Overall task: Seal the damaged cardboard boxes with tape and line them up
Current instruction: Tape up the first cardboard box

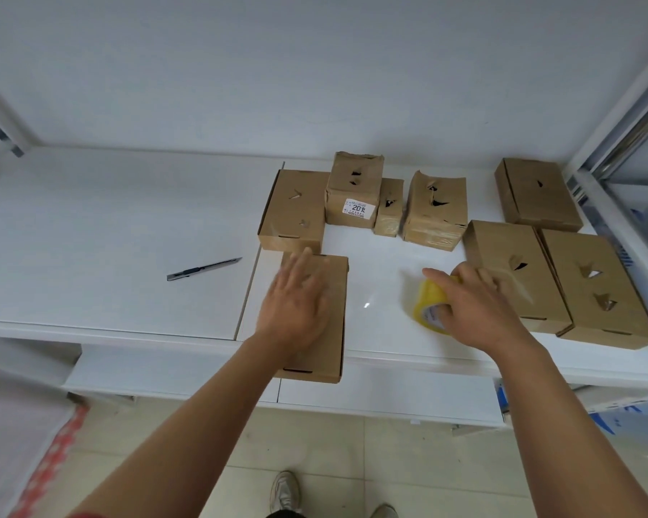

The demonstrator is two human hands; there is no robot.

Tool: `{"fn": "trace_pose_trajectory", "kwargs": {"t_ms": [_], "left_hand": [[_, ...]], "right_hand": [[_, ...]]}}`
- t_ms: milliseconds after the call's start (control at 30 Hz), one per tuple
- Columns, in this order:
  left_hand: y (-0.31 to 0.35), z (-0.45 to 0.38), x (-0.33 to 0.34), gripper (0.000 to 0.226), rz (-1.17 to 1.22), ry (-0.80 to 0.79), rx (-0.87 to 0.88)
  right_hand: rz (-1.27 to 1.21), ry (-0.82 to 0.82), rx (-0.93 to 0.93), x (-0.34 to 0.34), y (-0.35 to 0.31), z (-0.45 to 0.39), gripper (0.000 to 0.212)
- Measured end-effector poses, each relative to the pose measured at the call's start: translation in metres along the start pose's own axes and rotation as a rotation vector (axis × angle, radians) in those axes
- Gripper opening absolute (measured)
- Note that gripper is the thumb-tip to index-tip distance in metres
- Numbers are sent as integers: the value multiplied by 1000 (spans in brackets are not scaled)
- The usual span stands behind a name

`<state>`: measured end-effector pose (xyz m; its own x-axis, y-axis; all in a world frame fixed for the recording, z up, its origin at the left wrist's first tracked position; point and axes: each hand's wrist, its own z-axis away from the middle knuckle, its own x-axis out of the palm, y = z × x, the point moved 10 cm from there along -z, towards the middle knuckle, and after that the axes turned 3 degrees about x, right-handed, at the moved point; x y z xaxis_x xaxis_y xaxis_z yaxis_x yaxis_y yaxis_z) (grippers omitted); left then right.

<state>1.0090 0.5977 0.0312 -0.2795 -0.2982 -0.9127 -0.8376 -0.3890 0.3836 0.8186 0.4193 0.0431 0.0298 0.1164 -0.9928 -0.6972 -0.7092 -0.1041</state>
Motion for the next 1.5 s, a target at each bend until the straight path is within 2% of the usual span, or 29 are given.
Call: {"fn": "trace_pose_trajectory", "kwargs": {"t_ms": [67, 133, 267, 400, 467, 533, 600, 700, 733, 800, 867, 1000, 1100, 1300, 1400, 1500], "left_hand": [[3, -3, 28, 57, -90, -167, 30], [-6, -4, 42, 59, -181, -240, -8], [-10, -4, 47, 60, -235, -237, -61], [-10, -5, 47, 59, -224, -248, -75], [-10, -5, 48, 60, -227, -264, -83], [-11, -6, 47, 64, -190, -270, -102], [-11, -10, 39, 68, -39, -223, -129], [-29, -17, 2, 53, 313, 39, -221], [-47, -17, -11, 48, 360, 123, -286], [-87, -12, -30, 44, 288, 193, -416], [-133, -3, -45, 47, 141, 196, -513], [-206, 14, -50, 49, -75, 61, -612], [-224, 14, -46, 34, -164, 6, -571], [-210, 6, -52, 17, -219, 99, -523], [-164, -7, -66, 15, -29, 236, -402], [-94, -18, -64, 8, 306, 248, -285]], "right_hand": [[-8, -7, 4, -2, 6, 1, 59], [-23, -15, 2, -3, 11, 4, 62], [-37, -44, -7, 0, 13, 10, 68], [-80, -148, 35, 8, 12, 12, 73], [-62, -87, 39, -1, -2, 10, 74], [-19, 63, -15, -18, -30, 8, 76], [-54, 147, -88, -26, -63, 8, 72], [-79, 146, -163, -17, -95, 6, 63], [-73, 140, -169, -14, -99, 5, 62], [-67, 150, -153, -12, -96, 2, 60], [-69, 168, -132, -13, -91, 0, 58], [-53, 168, -91, -13, -82, -2, 56], [-50, 184, -59, -15, -76, -2, 54], [-65, 218, 50, -20, -58, 0, 55], [-71, 266, 125, -24, -48, 2, 57], [-23, 406, 242, -37, -39, 5, 53]]}}
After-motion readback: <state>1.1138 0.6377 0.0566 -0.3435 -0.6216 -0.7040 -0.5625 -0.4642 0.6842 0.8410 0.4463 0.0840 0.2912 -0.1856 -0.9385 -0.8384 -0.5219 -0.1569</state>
